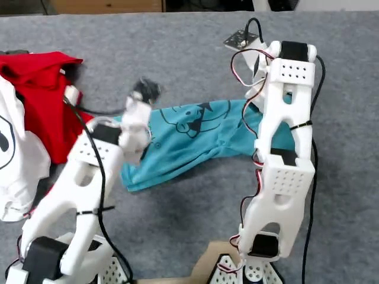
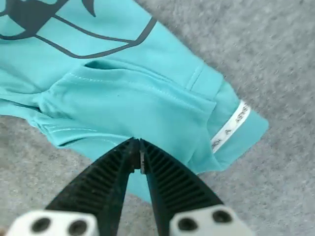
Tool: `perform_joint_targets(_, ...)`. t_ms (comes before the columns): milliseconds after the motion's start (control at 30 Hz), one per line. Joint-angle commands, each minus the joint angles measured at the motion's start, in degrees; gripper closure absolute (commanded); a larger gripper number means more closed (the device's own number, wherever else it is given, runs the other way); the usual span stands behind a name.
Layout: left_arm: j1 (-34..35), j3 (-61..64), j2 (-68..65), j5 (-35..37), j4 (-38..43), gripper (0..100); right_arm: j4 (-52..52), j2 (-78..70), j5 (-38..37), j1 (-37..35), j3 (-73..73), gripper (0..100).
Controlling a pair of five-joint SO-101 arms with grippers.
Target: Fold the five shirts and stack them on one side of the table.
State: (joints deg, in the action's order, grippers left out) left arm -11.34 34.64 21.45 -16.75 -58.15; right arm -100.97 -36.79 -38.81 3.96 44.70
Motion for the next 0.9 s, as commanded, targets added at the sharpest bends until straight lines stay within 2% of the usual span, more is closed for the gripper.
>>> perform_joint_targets(0,3.9,-4.3,-2.3,3.2,6.5,98,0.7,6.5,2.0,-0.2,-0.6,99.4)
perform_joint_targets(133,8.1,-3.4,-11.9,6.9,18.5,98,5.0,10.0,4.7,0.4,-0.7,99.4)
perform_joint_targets(300,8.9,-3.7,-26.1,10.3,29.0,98,11.2,11.2,8.1,1.3,-1.1,99.4)
perform_joint_targets(433,8.6,-6.9,-28.5,10.3,26.5,98,14.5,8.4,7.5,1.1,-0.8,99.4)
perform_joint_targets(533,8.5,-7.0,-28.6,10.2,25.8,98,13.0,5.4,3.3,-0.4,-1.1,98.9)
perform_joint_targets(600,8.5,-7.0,-28.6,10.2,25.8,98,11.4,3.0,1.4,-1.4,-1.0,94.4)
perform_joint_targets(767,8.5,-7.1,-28.6,9.5,25.8,98,10.3,0.1,-1.8,-2.0,-0.7,73.9)
perform_joint_targets(867,8.4,-7.1,-28.6,8.8,25.8,98,10.1,1.1,-1.8,-1.7,-0.6,73.2)
